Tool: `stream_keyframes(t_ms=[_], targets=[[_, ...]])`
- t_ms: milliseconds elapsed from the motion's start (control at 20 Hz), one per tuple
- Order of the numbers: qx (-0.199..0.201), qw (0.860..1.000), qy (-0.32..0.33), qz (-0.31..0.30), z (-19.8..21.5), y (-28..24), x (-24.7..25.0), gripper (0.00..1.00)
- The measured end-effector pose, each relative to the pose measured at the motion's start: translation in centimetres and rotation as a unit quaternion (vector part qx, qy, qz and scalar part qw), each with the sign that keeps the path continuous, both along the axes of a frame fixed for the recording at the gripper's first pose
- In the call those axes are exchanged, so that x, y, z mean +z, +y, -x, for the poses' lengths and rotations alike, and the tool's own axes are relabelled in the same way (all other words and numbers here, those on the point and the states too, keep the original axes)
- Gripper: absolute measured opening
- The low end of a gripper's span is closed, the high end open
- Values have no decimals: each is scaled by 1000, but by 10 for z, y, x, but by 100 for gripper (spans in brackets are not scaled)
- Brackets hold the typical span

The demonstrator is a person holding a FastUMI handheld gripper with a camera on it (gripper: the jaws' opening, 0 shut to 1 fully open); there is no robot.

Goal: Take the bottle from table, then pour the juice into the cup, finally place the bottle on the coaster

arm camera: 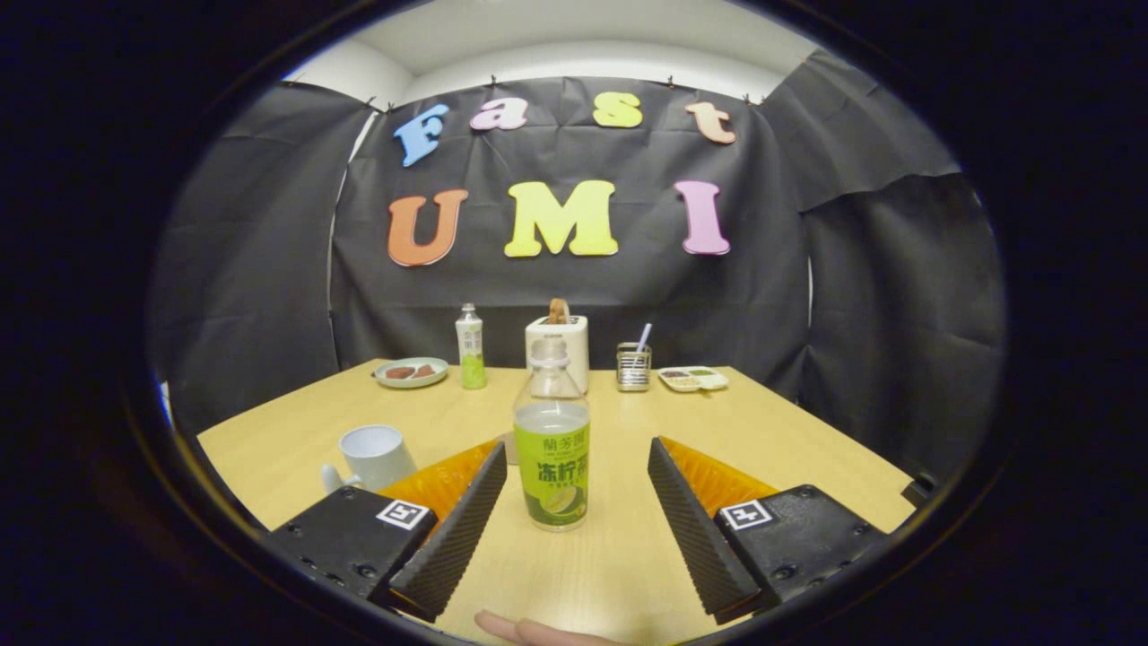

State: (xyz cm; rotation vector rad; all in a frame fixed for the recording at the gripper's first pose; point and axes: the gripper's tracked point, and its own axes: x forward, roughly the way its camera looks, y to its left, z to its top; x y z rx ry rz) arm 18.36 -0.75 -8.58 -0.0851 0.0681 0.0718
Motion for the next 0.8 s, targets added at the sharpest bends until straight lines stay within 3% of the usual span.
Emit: stream_keyframes(t_ms=[700, 750, 800], targets=[[8, 1000, 2, -2, -89, 23, -3, 100], [3, 1000, 10, -3, -94, 23, -7, 99], [-3, 1000, 16, -3, -93, 20, -7, 92]])
